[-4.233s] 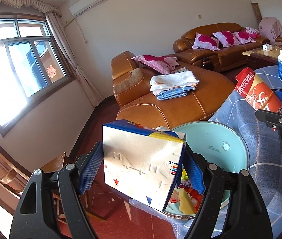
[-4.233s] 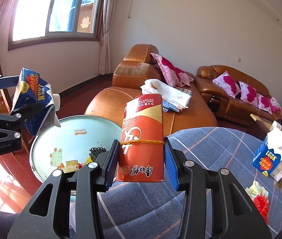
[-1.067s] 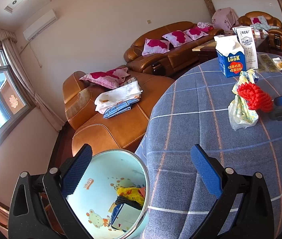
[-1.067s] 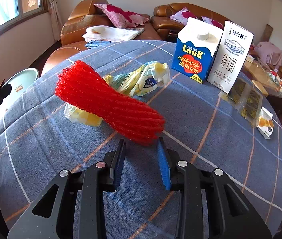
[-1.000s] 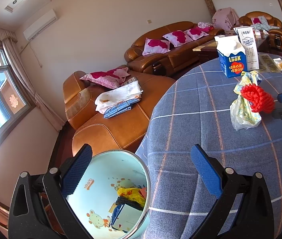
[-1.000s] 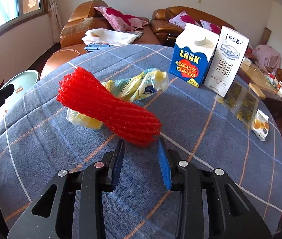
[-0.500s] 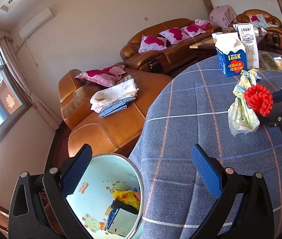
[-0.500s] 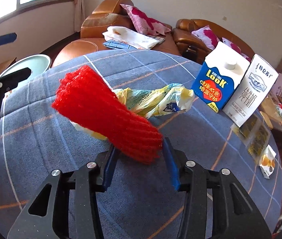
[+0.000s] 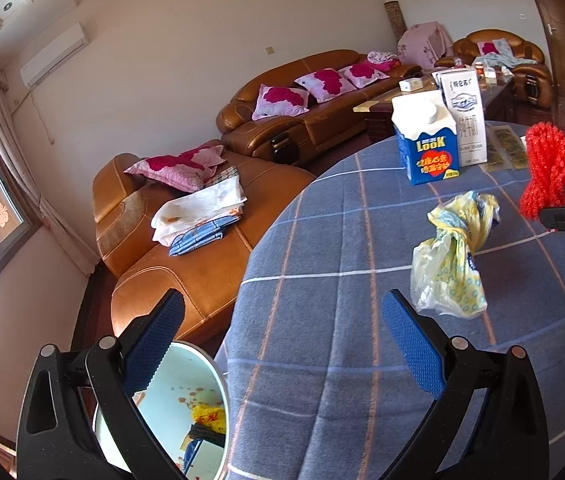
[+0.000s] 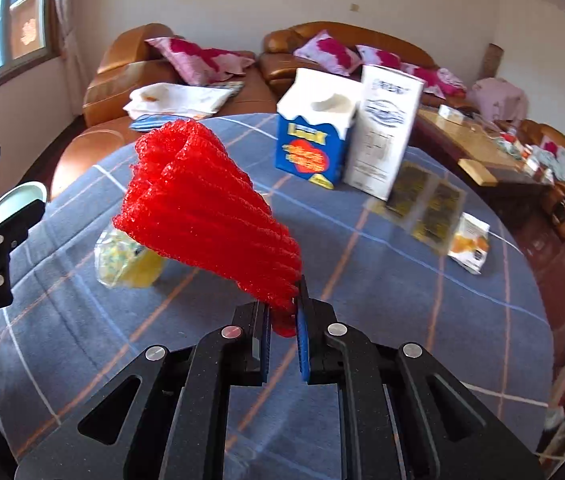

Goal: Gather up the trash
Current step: 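Grasp the red mesh net with the right tool while the left tool grasps the yellow plastic bag, then carry the yellow bag over the bin with the left tool while the right tool carries the mesh net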

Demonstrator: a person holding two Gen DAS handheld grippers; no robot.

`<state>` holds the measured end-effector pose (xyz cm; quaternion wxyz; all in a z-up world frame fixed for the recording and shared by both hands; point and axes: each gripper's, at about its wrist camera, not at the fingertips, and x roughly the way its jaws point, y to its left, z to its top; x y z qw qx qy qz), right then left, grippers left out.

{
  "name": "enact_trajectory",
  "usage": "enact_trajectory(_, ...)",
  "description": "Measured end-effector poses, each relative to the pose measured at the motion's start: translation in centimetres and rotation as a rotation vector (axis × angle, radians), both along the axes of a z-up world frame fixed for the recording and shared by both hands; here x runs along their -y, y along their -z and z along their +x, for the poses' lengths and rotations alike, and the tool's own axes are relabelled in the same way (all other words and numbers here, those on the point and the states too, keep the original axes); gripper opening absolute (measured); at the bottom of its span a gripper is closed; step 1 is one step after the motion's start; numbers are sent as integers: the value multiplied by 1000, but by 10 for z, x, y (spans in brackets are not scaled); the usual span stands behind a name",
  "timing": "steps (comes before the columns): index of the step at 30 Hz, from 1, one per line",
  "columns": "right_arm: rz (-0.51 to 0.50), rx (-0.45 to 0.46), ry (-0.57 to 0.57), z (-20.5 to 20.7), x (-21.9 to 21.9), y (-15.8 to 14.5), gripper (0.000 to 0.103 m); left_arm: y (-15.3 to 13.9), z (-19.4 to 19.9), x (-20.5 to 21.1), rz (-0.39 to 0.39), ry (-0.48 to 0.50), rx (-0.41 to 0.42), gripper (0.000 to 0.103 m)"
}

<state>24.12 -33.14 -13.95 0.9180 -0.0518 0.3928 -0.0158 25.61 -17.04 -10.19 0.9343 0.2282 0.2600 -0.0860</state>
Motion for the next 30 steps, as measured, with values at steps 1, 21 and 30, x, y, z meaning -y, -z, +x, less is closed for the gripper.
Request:
enact_trajectory(1,-27,2,32,-2,5,1,11,-1,0,8,-10,18,-3,97)
enact_trajectory(21,5,-13,116,-9,38,13,12,38,23,83,-57,174,-230,44)
enact_trajectory(30,19,7,108,-12,28,9,12,26,11,64,-70,158,-204,16)
